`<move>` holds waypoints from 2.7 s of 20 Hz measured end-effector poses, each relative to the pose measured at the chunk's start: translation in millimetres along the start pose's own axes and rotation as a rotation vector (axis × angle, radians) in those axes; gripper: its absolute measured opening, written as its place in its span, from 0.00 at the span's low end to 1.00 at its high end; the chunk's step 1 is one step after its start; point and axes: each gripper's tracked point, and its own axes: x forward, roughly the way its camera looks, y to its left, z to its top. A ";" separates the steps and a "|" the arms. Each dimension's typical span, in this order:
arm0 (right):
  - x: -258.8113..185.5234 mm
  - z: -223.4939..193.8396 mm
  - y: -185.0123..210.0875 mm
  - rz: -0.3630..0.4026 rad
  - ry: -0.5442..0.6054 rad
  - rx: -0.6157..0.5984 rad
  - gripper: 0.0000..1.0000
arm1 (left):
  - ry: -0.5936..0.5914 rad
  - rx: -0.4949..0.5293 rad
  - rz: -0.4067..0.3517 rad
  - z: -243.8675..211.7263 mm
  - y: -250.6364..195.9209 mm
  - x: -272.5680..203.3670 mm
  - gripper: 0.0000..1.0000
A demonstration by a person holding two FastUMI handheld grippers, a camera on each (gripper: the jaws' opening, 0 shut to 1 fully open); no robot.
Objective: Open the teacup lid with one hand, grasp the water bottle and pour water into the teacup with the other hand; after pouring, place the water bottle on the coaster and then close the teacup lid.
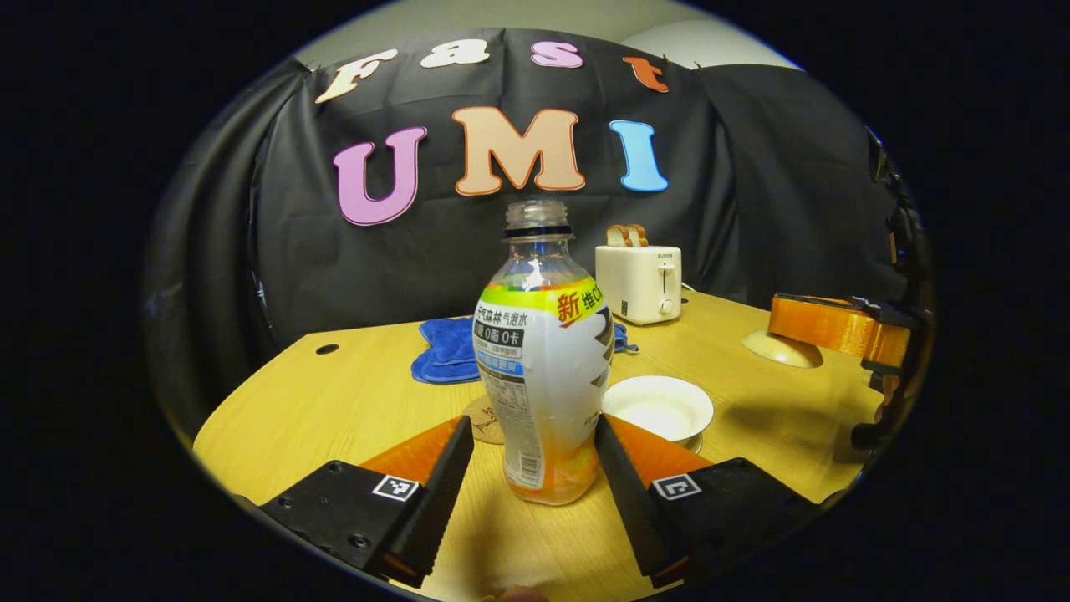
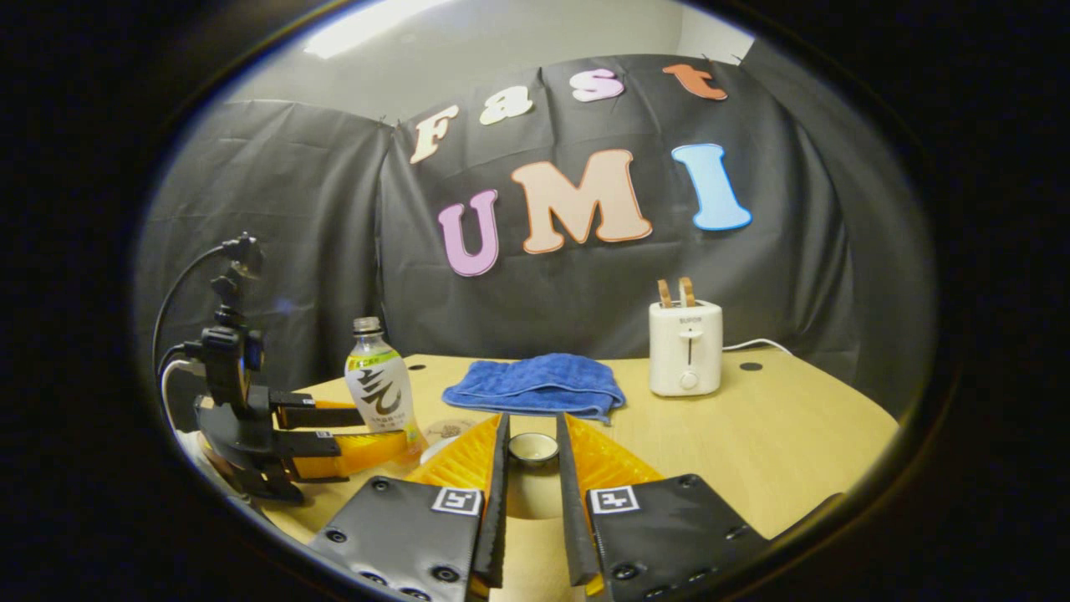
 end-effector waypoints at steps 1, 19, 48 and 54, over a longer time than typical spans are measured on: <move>3.3 0.1 3.7 0.009 0.001 0.007 0.33 | -0.008 0.004 0.005 1.2 0.8 -4.1 0.86; 63.9 -27.5 66.4 0.082 0.031 -0.086 0.31 | -0.142 0.048 0.096 19.8 28.1 -48.3 0.89; 41.4 -20.3 35.4 -0.040 -0.001 -0.042 0.99 | -0.212 -0.062 0.223 20.9 50.0 -52.5 0.89; -2.6 -15.0 2.9 -0.144 -0.038 -0.073 0.95 | -0.244 -0.104 0.290 20.9 55.1 -55.3 0.89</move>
